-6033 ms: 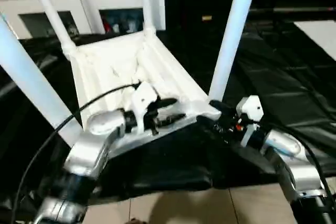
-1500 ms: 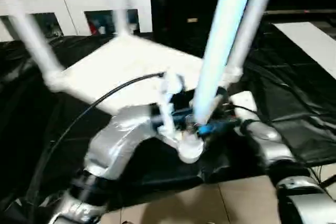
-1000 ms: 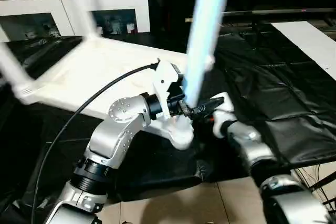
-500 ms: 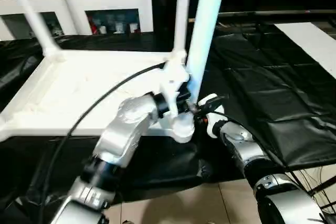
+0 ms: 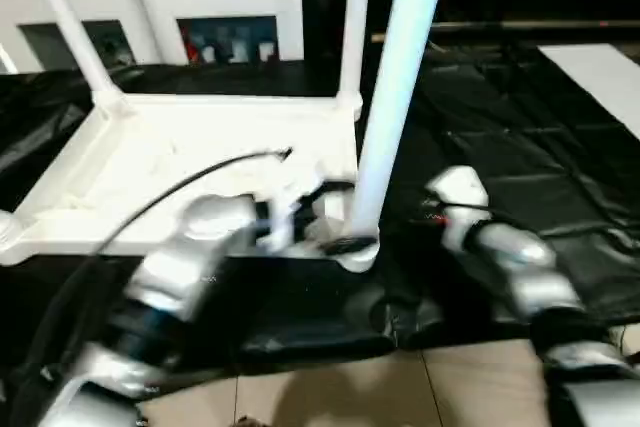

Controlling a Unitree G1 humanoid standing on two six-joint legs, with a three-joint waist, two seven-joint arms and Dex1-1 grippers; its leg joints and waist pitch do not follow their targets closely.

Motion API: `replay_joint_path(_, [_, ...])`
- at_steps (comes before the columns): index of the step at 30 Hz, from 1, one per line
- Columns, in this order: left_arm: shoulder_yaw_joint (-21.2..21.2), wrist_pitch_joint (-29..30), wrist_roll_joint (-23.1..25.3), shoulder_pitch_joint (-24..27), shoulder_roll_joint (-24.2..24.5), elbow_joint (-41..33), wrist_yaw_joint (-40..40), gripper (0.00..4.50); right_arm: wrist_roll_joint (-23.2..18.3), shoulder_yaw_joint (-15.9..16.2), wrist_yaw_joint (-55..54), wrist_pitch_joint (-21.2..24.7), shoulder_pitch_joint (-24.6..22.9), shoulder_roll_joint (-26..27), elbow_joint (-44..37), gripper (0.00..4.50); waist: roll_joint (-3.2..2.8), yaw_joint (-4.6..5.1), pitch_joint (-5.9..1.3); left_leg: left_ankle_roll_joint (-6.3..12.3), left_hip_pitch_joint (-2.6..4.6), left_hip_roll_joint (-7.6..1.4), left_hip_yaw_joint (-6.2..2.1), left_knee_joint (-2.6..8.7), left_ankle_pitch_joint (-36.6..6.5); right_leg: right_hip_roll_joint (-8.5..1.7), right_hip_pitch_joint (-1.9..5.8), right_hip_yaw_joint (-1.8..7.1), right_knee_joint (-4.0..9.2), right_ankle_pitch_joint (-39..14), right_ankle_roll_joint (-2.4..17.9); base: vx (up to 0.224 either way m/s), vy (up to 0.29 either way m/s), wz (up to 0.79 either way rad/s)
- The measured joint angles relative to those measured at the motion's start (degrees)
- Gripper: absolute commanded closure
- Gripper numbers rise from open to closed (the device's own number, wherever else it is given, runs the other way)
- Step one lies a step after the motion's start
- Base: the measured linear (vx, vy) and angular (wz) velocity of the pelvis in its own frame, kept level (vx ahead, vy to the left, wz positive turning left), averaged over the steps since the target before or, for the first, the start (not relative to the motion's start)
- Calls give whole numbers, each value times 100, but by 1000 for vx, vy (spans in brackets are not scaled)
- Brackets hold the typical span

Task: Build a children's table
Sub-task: Rotate table base, then rotate leg to tighten

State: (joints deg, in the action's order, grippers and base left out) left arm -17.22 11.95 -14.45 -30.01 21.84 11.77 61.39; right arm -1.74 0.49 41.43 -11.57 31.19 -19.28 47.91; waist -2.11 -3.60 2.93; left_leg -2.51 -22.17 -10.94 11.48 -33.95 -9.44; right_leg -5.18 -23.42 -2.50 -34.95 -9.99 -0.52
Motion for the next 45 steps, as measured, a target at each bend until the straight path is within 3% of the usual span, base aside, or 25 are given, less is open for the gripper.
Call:
replay_joint_path(3, [-538, -337, 769, -280, 366, 747, 158, 2, 2, 121, 420, -22, -131, -243, -305, 129, -57, -5, -1, 0, 0, 1, 0, 0, 0, -1, 0, 0, -1, -1, -2, 0, 0, 0])
replay_joint_path(4, [-638, -405, 970, -330, 445, 980, 154, 30, -1, 161, 557, -17, -209, -309, -423, 129, -60, -4, -2, 0, 1, -1, -1, 1, 0, -1, 0, -1, -1, -3, -4, 0, 0, 0])
replay_joint_path(5, [-723, -523, 1180, -400, 469, 1299, 94, 30, -43, 234, 828, 52, -363, -413, -661, 129, -62, -5, -1, 0, -1, -1, -2, 5, 0, 0, -1, -4, 0, -4, -6, 0, 0, 0])
replay_joint_path(8, [-822, -767, 1433, -534, 352, 1821, -81, 43, -285, 420, 1514, 422, -694, -550, -1314, 129, -67, -15, 3, 2, -10, 0, -2, 4, -1, -1, -3, -5, 4, -4, -6, 0, 0, 0])
replay_joint_path(11, [-845, -987, 1546, -746, 260, 2104, -130, 73, -656, 715, 2291, 953, -1058, -746, -2230, 129, -73, -87, 3, 3, -8, -1, -2, 4, -1, -1, -2, -6, 5, -3, -5, 0, 0, 0])
replay_joint_path(14, [-826, -1251, 1560, -925, 170, 2402, -166, 105, -813, 798, 2591, 1297, -1145, -938, -2697, 129, -91, -143, 5, 3, -1, 0, -1, 1, 0, -3, 1, -4, 3, -1, -2, 0, 0, 0])
replay_joint_path(24, [-807, -1773, 1717, -1310, -45, 3395, -142, 183, -972, 893, 2798, 1979, -1342, -1208, -3433, 129, -94, -203, 5, 3, -2, 0, -2, 4, -1, -4, 4, -7, 7, -3, -4, 0, 0, 0])
replay_joint_path(36, [-783, -1965, 1765, -1515, -98, 4001, 265, 273, -988, 904, 2802, 2282, -1367, -1305, -3713, 129, -98, -284, 3, 2, -1, 0, -3, 3, 0, -5, 4, -6, 5, -3, -3, 0, 0, 0])
replay_joint_path(45, [-734, -2044, 1810, -1568, -181, 4282, 342, 350, -989, 918, 2802, 2355, -1368, -1307, -3824, 129, -99, -288, 4, 2, -1, 0, -3, 3, 0, -6, 4, -7, 5, -2, -3, 0, 0, 0])
